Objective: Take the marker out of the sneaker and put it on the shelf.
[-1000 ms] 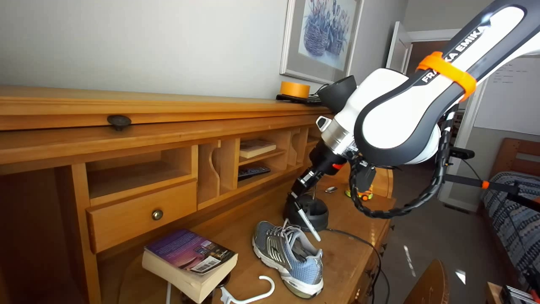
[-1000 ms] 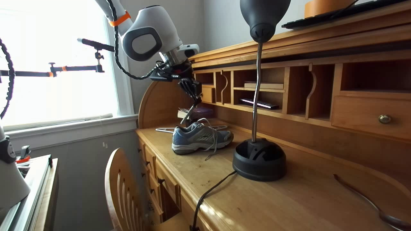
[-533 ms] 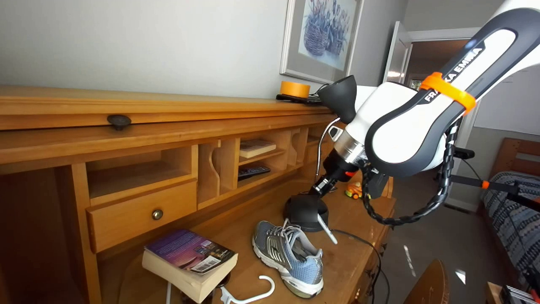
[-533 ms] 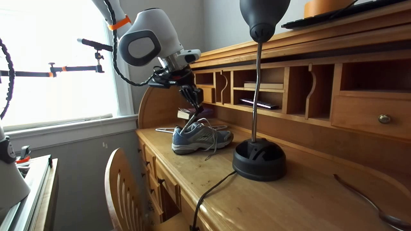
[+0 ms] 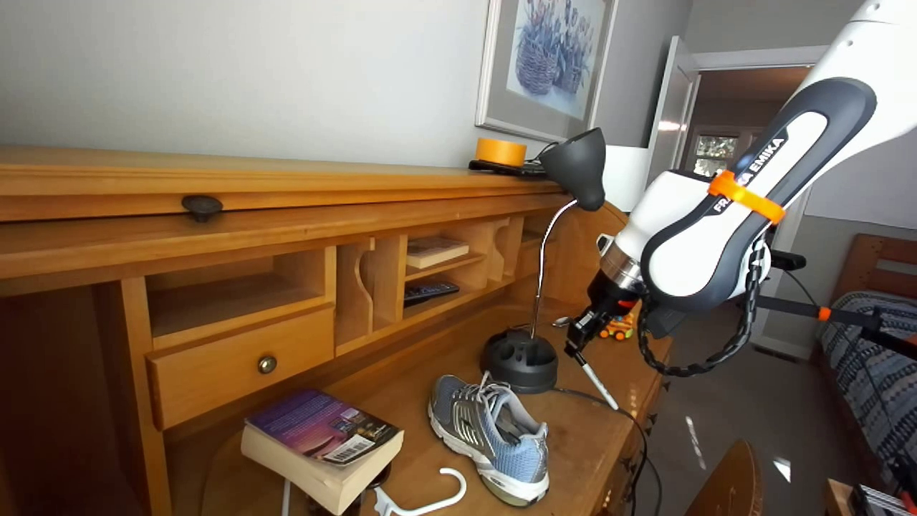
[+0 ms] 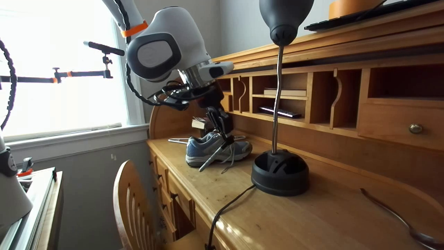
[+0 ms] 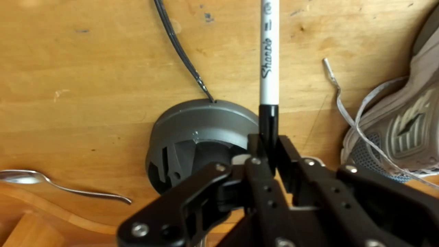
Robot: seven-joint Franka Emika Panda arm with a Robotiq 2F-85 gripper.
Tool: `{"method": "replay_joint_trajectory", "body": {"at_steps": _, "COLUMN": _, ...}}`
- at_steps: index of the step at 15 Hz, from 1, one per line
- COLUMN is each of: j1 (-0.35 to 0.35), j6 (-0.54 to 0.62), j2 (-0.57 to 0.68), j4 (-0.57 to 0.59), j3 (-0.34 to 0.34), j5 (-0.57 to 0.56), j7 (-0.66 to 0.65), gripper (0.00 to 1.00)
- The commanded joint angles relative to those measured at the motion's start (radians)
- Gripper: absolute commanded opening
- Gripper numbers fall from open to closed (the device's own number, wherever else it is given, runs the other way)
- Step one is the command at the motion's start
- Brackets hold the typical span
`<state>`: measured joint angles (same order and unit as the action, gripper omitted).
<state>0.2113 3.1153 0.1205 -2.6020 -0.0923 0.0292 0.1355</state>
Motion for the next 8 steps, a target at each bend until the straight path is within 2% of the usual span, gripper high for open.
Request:
{"method": "replay_joint_trajectory", "body": {"at_steps": 1, "j1": -0.022, "j6": -0.001, "j2": 0.092, "j4": 0.054, "j3": 0.023, "j5": 0.041, "j7": -0.065, "gripper": 0.04}}
{"method": "replay_joint_trajectory", "body": {"at_steps": 3, "j1": -0.035, "j6": -0.004, "j2": 0.149, "j4": 0.094, "j3": 0.029, "j5": 0.049, "j7": -0.102, "gripper": 0.04}}
{"method": "replay_joint_trajectory", "body": {"at_steps": 8, "j1": -0.098, "j6": -0.047, "j2": 0.233, "j4": 0.166, "j3": -0.022, "j5": 0.027, "j7": -0.178, "gripper": 0.04}}
